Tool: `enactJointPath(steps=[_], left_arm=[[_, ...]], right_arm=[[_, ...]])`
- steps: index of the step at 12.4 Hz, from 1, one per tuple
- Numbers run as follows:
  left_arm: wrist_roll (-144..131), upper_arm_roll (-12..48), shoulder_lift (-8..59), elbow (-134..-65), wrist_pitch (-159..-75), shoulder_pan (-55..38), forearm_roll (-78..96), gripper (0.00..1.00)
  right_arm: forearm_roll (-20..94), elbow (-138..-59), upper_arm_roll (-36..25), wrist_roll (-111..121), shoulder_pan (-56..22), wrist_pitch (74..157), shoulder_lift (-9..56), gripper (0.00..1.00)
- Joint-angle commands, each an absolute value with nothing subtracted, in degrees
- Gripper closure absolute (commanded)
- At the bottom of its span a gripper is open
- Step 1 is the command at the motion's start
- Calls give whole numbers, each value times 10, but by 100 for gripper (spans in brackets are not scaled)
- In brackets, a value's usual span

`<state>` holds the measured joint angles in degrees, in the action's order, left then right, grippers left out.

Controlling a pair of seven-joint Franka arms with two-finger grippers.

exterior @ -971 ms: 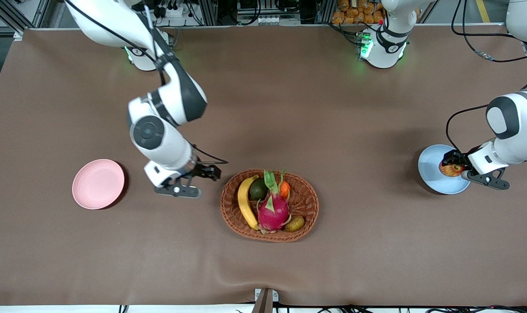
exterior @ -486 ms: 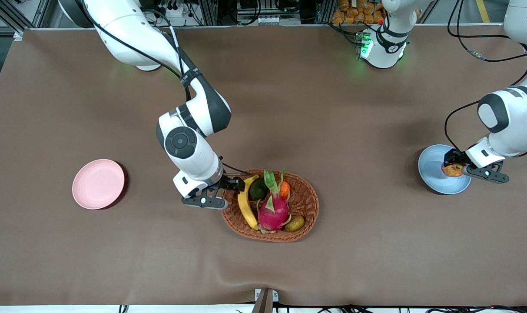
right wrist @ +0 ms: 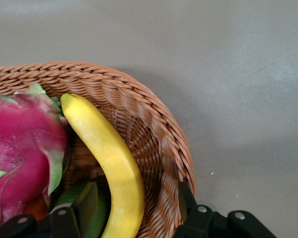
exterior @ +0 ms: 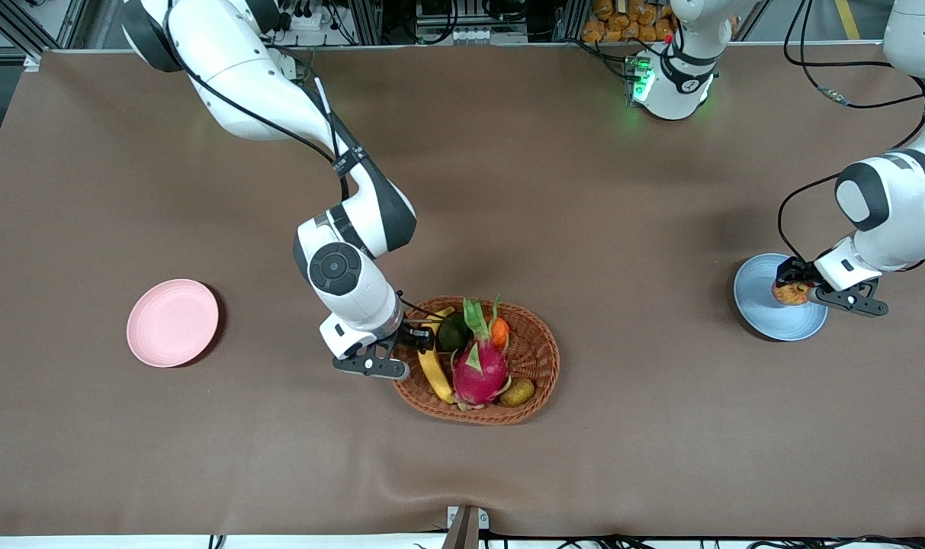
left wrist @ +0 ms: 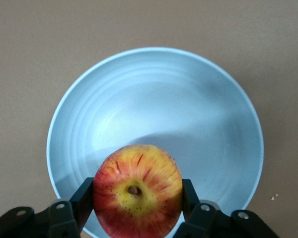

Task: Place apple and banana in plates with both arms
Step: 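Lower the right gripper onto the banana while the left gripper holds the apple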

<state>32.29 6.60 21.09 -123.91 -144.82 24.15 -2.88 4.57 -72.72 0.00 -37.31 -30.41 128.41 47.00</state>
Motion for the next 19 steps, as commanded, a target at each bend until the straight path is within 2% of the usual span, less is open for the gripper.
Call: enactJointPath(steps=[1, 4, 5, 6, 7, 12, 15, 18, 19], left_arm=[[329, 73, 212, -1249, -1461, 253, -39, 56], [329, 73, 220, -1248, -1461, 253, -39, 51], [329, 73, 226, -1245, -1461, 253, -39, 41], [329, 73, 226, -1245, -1461, 253, -39, 9], [330, 73, 226, -1245, -1461, 253, -39, 0], [357, 75, 215, -1215, -1443, 252, -40, 0], [359, 79, 210, -1138, -1349, 248, -39, 0], [355, 102, 210, -1080, -1294, 248, -35, 0], [355, 108, 212, -1060, -1280, 248, -33, 0]], right_arm=[[41, -703, -6, -399, -317, 1295, 490, 33], [41, -703, -6, -415, -328, 1312, 506, 33], [41, -703, -7, -417, -330, 1315, 508, 34], [40, -703, -7, -430, -332, 1320, 514, 33], [40, -703, -7, -442, -337, 1329, 519, 33], [22, -708, -7, -447, -340, 1332, 532, 33], [14, -708, -7, -448, -348, 1343, 542, 33], [-2, -708, -7, -449, -352, 1346, 548, 34], [-2, -708, -7, -449, -352, 1346, 548, 39]])
